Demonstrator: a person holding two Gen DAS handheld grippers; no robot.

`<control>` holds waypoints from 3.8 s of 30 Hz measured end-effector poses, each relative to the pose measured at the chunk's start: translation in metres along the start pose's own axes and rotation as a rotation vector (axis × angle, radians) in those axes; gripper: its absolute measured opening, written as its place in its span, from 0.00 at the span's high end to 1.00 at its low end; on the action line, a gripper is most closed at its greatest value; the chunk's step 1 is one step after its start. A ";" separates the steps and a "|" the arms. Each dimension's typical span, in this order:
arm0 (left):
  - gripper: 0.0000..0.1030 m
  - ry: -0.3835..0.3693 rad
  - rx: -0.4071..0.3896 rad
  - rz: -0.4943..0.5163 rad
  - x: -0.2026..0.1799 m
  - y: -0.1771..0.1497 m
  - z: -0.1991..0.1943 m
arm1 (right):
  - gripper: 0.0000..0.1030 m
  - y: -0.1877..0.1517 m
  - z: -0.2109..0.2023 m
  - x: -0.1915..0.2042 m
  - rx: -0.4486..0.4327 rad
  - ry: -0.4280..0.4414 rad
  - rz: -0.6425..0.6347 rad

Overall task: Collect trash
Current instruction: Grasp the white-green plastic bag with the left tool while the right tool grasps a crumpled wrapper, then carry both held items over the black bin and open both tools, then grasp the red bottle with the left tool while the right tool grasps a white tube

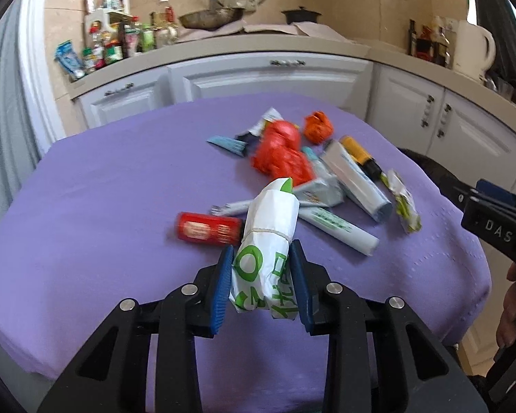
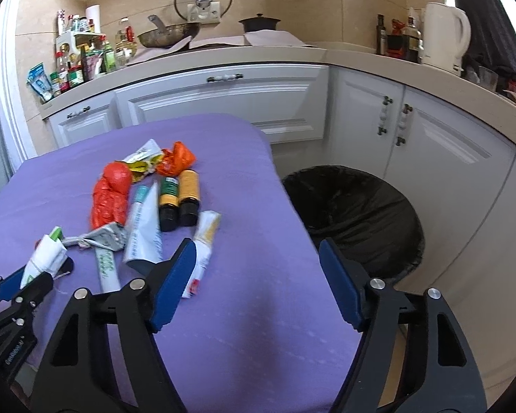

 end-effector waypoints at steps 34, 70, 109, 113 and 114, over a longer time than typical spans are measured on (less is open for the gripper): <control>0.67 -0.033 -0.064 -0.045 -0.011 0.050 0.024 | 0.81 0.010 0.024 -0.038 0.015 -0.049 0.048; 0.67 -0.212 -0.017 0.149 -0.211 0.093 0.102 | 0.81 0.026 0.078 -0.176 -0.009 -0.167 0.135; 0.35 -0.028 -0.048 0.041 -0.098 0.092 0.049 | 0.60 0.037 0.045 -0.092 -0.017 -0.005 0.101; 0.35 0.051 -0.052 0.012 -0.060 0.081 0.036 | 0.60 0.031 0.037 -0.054 -0.009 0.056 0.065; 0.34 0.066 -0.051 0.004 -0.051 0.078 0.034 | 0.60 0.030 0.035 -0.042 -0.006 0.075 0.053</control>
Point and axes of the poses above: each gripper's, at about its wrist camera, not at the fingertips, and z roughly the way its jaws point, x to its left, y to its top, the point moved 3 cm from there along z, roughly the way its jaws point, and after that the axes turned 5 degrees about -x, right-handed, at the moved point
